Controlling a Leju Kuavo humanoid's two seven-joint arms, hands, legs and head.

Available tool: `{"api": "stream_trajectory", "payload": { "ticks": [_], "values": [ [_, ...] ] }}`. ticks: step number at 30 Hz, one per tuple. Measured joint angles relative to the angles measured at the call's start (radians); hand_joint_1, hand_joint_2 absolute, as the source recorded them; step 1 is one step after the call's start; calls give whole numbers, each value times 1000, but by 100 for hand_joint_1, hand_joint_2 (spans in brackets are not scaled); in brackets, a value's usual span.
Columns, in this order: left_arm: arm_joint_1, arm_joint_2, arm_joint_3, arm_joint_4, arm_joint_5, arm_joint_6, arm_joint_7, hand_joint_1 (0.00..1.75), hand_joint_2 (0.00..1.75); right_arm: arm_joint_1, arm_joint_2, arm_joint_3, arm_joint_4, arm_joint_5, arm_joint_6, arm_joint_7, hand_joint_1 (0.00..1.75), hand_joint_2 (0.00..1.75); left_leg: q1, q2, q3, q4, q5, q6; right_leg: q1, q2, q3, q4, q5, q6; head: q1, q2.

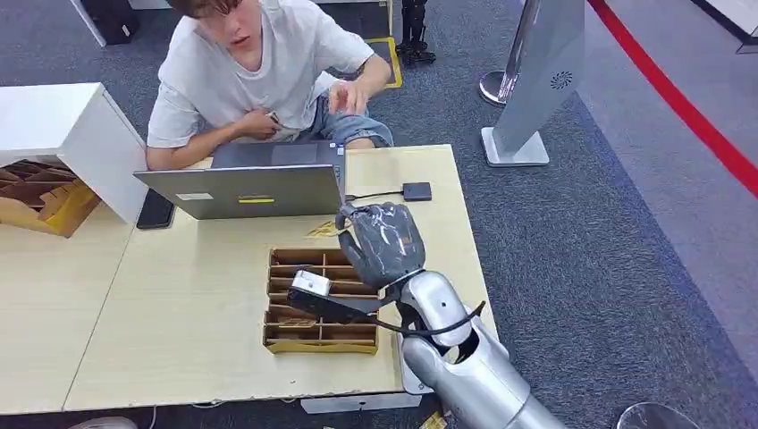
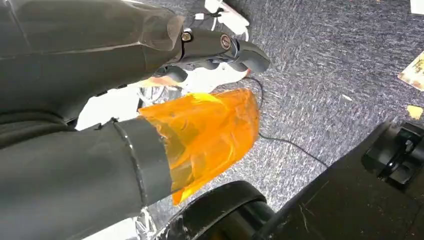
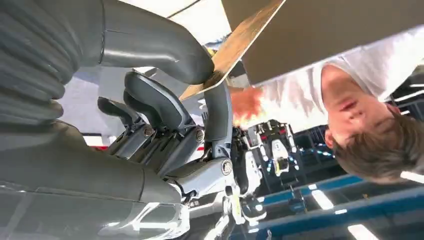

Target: Pass the card to the sensor for recognition and then transmit it.

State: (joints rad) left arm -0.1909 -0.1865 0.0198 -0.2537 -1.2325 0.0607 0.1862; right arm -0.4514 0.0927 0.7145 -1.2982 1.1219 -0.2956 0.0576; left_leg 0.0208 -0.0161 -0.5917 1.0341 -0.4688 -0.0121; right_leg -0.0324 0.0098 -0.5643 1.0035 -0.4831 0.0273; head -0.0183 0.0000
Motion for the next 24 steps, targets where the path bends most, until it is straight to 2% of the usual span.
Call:
{"api": "stream_trajectory", "payload": {
  "ticks": [24],
  "values": [
    [0, 4, 0, 0, 5, 1, 0, 0, 0, 7, -12, -7, -121, -9, -37, -18, 175, 175, 0, 0, 0, 0, 0, 0, 0, 0, 0, 0, 0, 0, 0, 0]
  ]
}}
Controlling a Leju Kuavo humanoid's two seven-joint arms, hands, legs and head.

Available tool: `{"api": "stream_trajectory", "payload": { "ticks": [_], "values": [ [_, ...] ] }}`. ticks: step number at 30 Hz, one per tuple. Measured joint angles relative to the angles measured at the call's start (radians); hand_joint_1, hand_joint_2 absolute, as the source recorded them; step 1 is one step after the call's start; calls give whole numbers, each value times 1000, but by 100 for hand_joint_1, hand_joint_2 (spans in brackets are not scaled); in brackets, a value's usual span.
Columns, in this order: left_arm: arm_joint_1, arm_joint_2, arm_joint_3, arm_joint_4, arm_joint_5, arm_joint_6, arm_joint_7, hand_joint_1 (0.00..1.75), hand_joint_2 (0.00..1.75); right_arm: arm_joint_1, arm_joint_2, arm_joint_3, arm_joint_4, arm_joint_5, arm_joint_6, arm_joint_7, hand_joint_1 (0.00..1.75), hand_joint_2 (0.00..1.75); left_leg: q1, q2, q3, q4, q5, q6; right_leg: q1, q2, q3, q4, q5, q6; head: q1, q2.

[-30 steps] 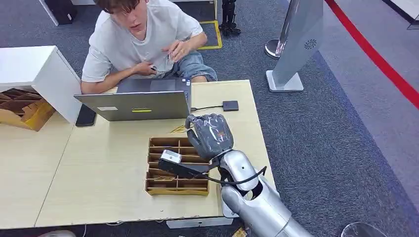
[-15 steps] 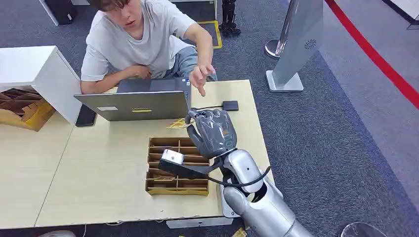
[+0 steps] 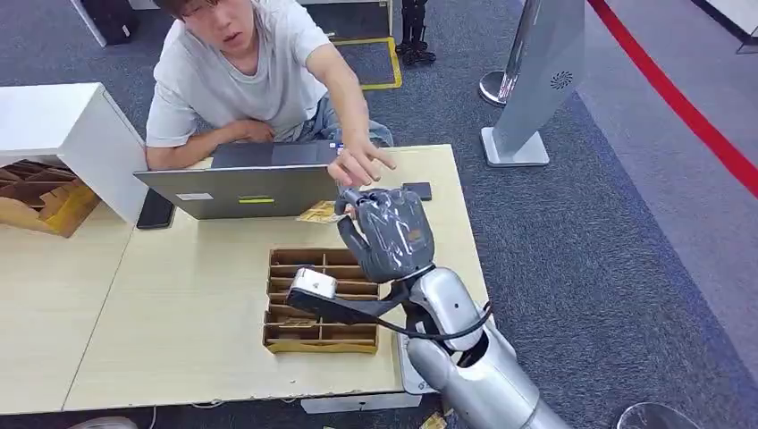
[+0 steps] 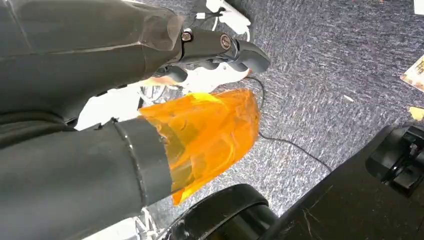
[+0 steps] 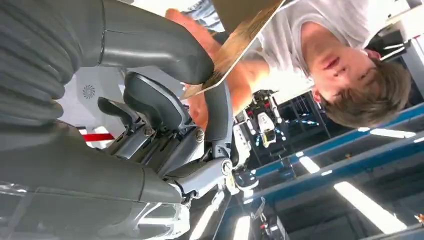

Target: Pass the card to the sensor for recognition and then transmit it.

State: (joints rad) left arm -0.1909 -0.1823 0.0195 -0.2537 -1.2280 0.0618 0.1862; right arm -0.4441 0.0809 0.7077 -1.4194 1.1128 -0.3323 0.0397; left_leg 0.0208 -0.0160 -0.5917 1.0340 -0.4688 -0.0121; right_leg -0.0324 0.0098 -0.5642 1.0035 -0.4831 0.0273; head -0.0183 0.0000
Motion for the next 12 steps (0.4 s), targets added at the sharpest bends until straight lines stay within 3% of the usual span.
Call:
{"api": "stream_trajectory", "payload": {
  "ticks": [12],
  "values": [
    [-1, -1, -14, 0, -11, -11, 0, 0, 0, -32, 0, -36, 19, 10, 0, 24, 175, 175, 0, 0, 0, 0, 0, 0, 0, 0, 0, 0, 0, 0, 0, 0]
  ]
}}
